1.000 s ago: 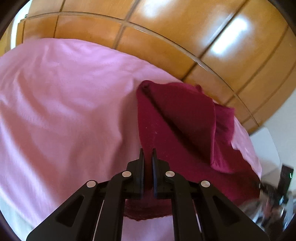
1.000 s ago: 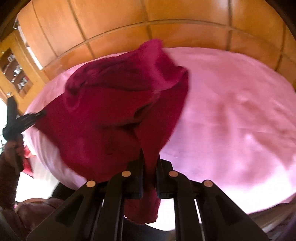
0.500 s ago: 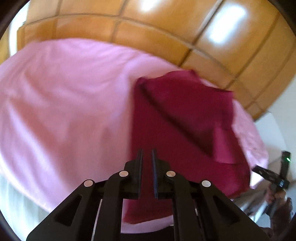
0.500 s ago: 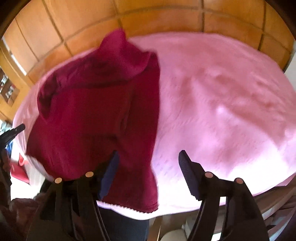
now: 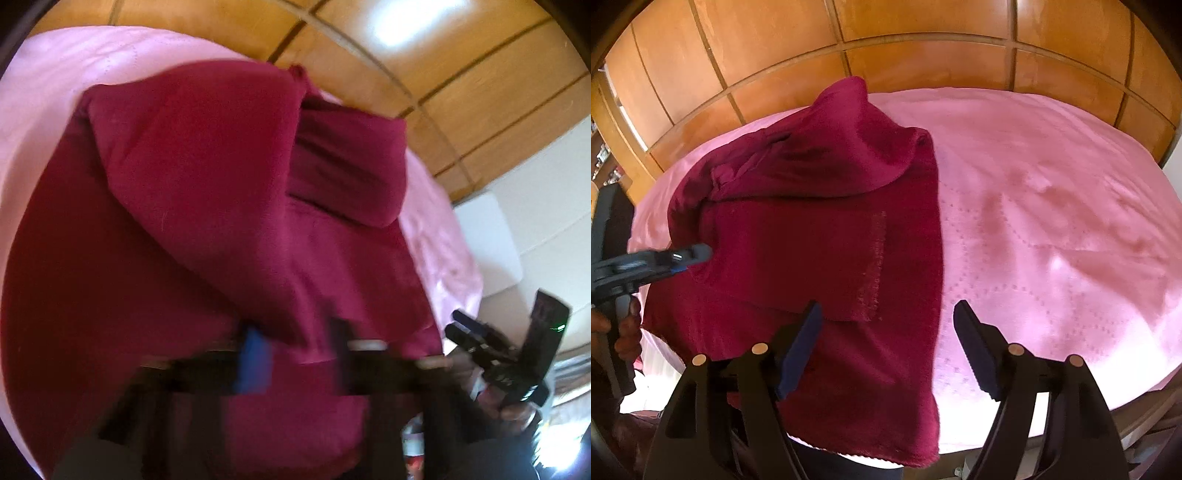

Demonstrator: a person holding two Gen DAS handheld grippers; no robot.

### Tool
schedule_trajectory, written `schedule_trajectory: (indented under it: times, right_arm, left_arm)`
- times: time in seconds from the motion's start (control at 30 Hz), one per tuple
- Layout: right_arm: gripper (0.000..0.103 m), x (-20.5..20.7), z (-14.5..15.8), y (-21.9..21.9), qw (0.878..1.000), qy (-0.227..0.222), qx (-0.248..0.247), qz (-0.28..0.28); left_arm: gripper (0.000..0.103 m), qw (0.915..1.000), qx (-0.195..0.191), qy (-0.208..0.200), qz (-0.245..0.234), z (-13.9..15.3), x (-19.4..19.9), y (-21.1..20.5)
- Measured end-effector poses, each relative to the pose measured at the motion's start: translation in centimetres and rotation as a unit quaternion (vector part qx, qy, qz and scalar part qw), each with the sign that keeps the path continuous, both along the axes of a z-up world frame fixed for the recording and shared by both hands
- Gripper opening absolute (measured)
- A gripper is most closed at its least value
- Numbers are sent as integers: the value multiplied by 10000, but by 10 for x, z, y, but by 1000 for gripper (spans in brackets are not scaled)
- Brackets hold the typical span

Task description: Fold small clothes

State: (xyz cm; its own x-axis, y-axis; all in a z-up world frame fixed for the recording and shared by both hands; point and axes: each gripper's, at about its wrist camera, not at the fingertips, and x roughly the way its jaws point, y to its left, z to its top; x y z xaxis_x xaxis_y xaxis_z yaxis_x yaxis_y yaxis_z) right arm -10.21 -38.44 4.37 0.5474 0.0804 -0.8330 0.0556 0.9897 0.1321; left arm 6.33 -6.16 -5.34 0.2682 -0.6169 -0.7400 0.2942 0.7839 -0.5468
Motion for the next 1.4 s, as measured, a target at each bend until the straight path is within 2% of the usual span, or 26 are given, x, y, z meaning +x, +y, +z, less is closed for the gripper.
schedule_trajectory:
  times: [0.1,0.2,0.33,0.4,0.43,0.5,0.57,0.63,0.67,0.73,0.8,0.9,0.93,0.97,1.03,1.07,1.2,1.33,1.4]
  right_arm:
    - [73,5,0,2,10000,-41,45,2]
    - [73,15,-4,5,9999,-54,100,38]
    - [73,34,-5,17,9997,-120,127,191]
    - [73,50,-6,29,9993,-159,111,321]
    - [72,57,-7,34,9990,-173,104,394]
    - [70,77,-7,51,9980,-220,94,583]
    - [70,96,-6,69,9967,-274,117,760]
    - [69,117,-5,91,9946,-314,162,978]
    - [69,125,-5,100,9934,-336,148,1084]
    - [69,146,-8,128,9897,-376,6,1384]
    - [68,163,-15,152,9857,-348,-161,1640]
    - [64,188,-35,180,9808,-232,-587,1847]
    - [60,196,-42,185,9799,-140,-643,1885]
    - [49,205,-50,188,9787,10,-652,1946]
    - [23,212,-51,188,9783,-6,-672,1958]
    - [5,212,-48,182,9798,-15,-659,1888]
    - [4,202,-2,138,9896,-469,-416,1291]
    - [4,175,48,45,9948,-976,-228,185]
    - [4,163,69,-13,9910,-1176,-277,-575]
  left_arm:
    - [3,9989,81,-454,84,17,3,17]
    - [3,9950,133,-923,360,48,15,51]
    - [3,9839,550,-1377,1002,84,45,117]
    - [3,9740,953,-1516,1389,97,74,148]
    - [3,9639,1325,-1598,1668,103,93,166]
    - [3,9541,1702,-1464,1980,104,124,192]
    - [6,9396,1913,-1220,2564,104,150,221]
    - [8,9224,2011,-1255,3049,107,156,243]
    - [8,9215,1909,-1269,3136,109,155,249]
    - [8,9263,1726,-1296,3089,110,145,256]
    - [8,9306,1783,-1332,2907,102,130,243]
    - [8,9506,1691,-1253,2280,78,104,205]
    - [8,9561,1702,-1215,2051,67,94,191]
    - [8,9608,1689,-1180,1855,58,90,172]
    - [8,9683,1666,-1046,1536,39,74,152]
    - [8,9709,1668,-987,1408,30,67,140]
    - [8,9785,1525,-888,1066,15,42,116]
    - [8,9803,1474,-921,940,14,26,102]
    - [8,9814,1428,-895,917,11,18,94]
